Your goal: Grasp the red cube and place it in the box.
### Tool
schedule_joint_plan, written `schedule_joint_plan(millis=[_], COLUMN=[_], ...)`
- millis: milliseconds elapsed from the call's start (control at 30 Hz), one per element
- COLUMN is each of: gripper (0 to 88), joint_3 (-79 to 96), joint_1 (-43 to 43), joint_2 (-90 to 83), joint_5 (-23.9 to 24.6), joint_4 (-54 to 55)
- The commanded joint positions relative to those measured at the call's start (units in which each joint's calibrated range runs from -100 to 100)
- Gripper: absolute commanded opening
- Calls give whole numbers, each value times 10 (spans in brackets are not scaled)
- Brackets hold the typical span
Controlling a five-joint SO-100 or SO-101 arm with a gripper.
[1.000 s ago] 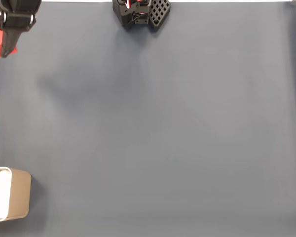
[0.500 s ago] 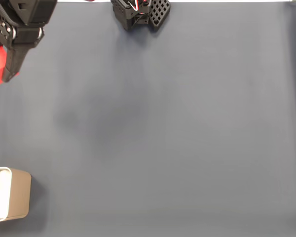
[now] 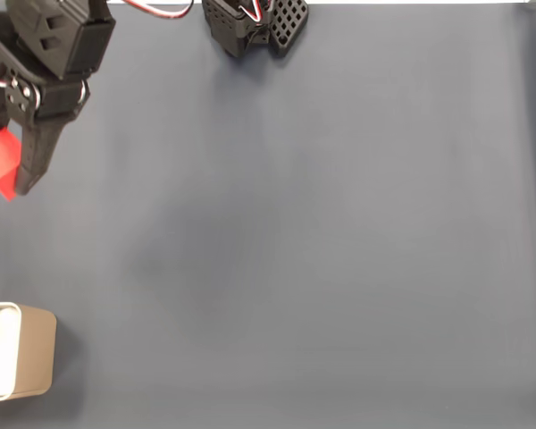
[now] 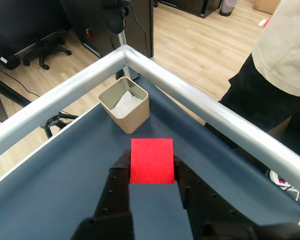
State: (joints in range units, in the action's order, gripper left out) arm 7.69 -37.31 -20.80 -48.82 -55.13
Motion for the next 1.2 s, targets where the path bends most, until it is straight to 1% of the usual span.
schedule_joint_plan(millis=[0, 267, 600, 1167], gripper=[0, 0, 0, 0], joint_3=[-66, -164, -328, -553], joint_1=[20, 44, 63, 51], joint_2=[21, 113, 245, 423], joint_5=[-4, -4, -2, 3], joint_4=[-1, 2, 2, 2])
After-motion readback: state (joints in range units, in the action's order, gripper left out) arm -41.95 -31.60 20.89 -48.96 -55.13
